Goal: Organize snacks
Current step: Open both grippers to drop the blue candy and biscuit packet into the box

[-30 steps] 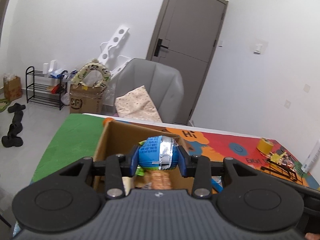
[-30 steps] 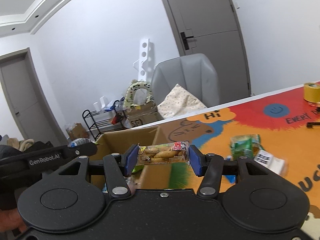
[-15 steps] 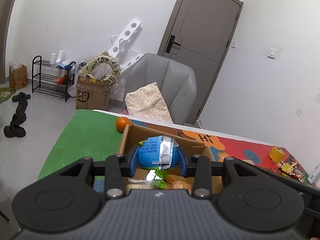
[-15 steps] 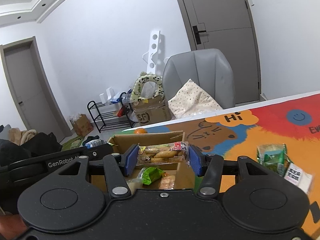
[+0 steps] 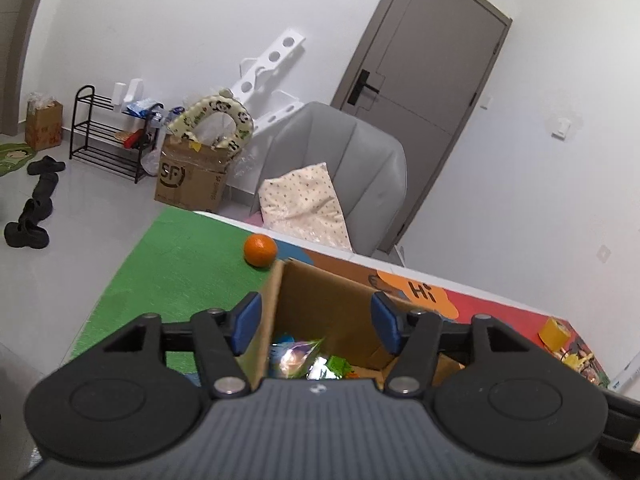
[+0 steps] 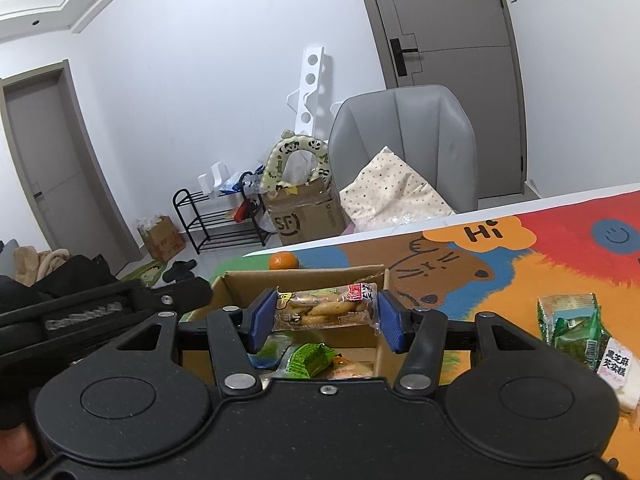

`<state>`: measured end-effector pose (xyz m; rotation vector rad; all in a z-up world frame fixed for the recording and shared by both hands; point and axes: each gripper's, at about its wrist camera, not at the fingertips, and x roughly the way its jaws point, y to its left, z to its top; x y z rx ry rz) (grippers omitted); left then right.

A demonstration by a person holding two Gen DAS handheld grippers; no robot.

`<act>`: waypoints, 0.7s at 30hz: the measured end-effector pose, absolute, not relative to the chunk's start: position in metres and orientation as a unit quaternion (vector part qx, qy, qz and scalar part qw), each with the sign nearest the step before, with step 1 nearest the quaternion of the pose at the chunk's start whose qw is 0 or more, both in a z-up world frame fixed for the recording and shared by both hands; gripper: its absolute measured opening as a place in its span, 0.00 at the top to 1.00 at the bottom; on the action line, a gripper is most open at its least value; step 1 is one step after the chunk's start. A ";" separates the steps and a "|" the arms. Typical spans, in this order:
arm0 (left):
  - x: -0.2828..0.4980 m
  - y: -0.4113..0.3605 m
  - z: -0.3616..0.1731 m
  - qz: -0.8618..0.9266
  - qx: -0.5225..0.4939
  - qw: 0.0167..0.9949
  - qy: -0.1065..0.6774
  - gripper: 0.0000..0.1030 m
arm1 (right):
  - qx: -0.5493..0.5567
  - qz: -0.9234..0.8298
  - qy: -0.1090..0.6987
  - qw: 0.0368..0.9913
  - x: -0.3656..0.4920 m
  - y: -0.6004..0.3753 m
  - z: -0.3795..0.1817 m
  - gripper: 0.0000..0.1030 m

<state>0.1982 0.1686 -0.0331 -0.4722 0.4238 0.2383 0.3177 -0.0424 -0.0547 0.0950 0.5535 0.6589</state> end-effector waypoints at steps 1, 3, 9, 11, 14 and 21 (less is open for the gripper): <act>0.198 0.169 -0.031 0.117 -0.235 0.943 0.206 0.40 | 0.047 0.322 0.269 0.907 0.317 -0.041 -0.054 0.49; 0.192 0.170 -0.029 0.119 -0.239 0.942 0.202 0.37 | 0.053 0.331 0.271 0.902 0.316 -0.038 -0.053 0.40; 0.175 0.170 -0.024 0.131 -0.240 0.941 0.199 0.28 | 0.072 0.327 0.276 0.901 0.310 -0.049 -0.051 0.38; 0.172 0.169 -0.022 0.136 -0.237 0.941 0.197 0.23 | 0.076 0.323 0.276 0.902 0.306 -0.056 -0.051 0.38; 0.168 0.164 -0.020 0.142 -0.233 0.942 0.197 0.18 | 0.086 0.321 0.278 0.902 0.302 -0.067 -0.051 0.38; 0.158 0.145 -0.019 0.141 -0.222 0.944 0.201 0.16 | 0.100 0.311 0.269 0.906 0.290 -0.092 -0.048 0.29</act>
